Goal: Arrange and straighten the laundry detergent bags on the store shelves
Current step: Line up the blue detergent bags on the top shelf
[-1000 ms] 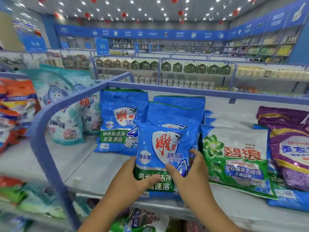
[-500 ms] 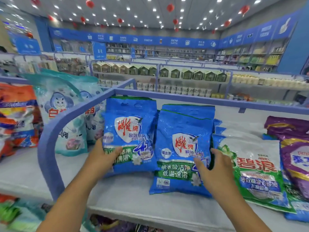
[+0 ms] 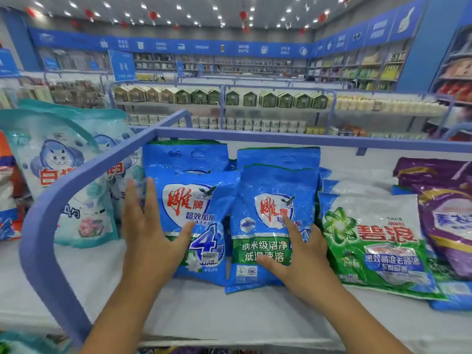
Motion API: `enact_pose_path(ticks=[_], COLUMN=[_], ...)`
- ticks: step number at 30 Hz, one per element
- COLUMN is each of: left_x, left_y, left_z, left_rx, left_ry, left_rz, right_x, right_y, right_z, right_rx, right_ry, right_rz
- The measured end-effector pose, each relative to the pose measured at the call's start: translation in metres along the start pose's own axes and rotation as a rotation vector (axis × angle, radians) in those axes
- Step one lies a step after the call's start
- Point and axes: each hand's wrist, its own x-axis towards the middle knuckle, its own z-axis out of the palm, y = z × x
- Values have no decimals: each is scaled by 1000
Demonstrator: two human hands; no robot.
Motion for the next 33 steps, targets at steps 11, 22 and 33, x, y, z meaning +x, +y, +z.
enact_pose_path(ticks=[11,22,33], left_x=[8,-24,-86], left_y=[3,45,185], left_z=[63,61,130], left_rx=[518,179,23], left_ry=[-224,-274,-554], left_rz=[349,291,413], right_x=[4,-12,-60], right_y=[-30,-9,145], right_z=[33,9,-105], right_rx=[-370,11,9], right_ry=[165,24,245], right_rz=[-208,-194,10])
